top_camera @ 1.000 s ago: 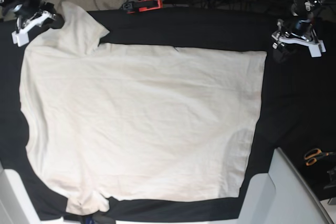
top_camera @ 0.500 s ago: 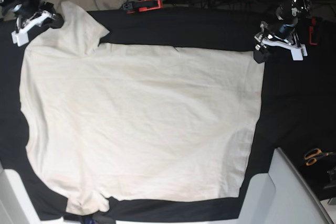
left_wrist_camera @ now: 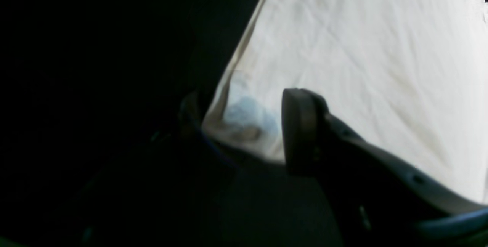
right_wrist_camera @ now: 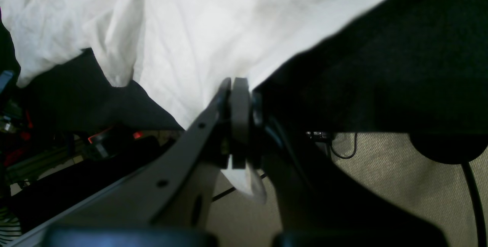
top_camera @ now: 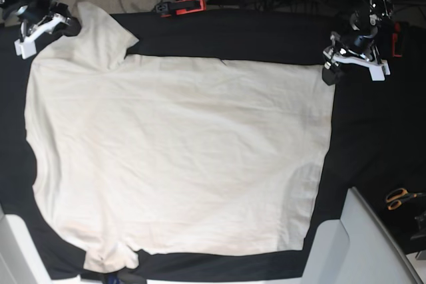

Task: Fold the T-shirt properly
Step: 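Lower the left gripper onto the shirt's shoulder corner and grasp it, then lift both held corners and drag them across the shirt toward the hem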

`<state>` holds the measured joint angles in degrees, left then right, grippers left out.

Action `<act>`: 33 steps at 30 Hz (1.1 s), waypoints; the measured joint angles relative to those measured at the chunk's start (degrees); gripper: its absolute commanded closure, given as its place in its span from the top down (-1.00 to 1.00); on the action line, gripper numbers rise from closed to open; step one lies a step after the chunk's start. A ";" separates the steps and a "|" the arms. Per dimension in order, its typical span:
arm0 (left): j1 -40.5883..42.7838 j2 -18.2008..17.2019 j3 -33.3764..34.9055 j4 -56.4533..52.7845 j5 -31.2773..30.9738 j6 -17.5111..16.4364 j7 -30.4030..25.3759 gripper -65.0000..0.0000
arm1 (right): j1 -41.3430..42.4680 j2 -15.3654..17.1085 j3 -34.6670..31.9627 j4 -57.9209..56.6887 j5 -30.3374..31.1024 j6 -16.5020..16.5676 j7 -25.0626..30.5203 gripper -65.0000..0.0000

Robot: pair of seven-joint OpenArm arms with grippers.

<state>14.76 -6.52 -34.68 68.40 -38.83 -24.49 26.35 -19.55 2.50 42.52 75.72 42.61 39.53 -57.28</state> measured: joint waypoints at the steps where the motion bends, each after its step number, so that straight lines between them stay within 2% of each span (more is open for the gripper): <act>1: -0.46 0.00 0.00 -0.57 -0.24 -0.02 -0.04 -0.01 | 0.00 0.00 0.00 0.00 0.00 0.00 0.00 -0.98; 10: -1.75 -0.04 -0.04 -2.69 -0.48 -0.90 -0.83 -0.04 | 0.00 0.00 0.00 0.00 0.00 0.00 0.00 -0.99; 13: -1.73 -0.04 -0.04 -2.71 -0.24 -0.85 -0.74 -0.33 | 0.00 0.00 0.00 0.00 0.00 0.00 0.00 -0.99; 18: -1.70 0.00 -0.04 -2.97 0.09 -0.39 0.09 -1.00 | 0.00 0.00 0.00 0.00 0.00 0.00 0.00 -0.99; 27: -1.70 0.00 -0.04 -3.04 0.15 -0.39 0.33 -1.00 | 0.00 0.00 0.00 0.11 0.02 0.00 -0.35 -0.99; 33: -0.87 0.22 0.04 0.28 1.09 0.28 1.68 -1.00 | 0.37 -0.11 0.00 5.73 0.00 0.00 -2.45 -0.99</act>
<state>13.89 -6.31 -34.63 68.69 -37.74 -24.21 28.03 -19.18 2.39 42.52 81.45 42.61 39.53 -59.72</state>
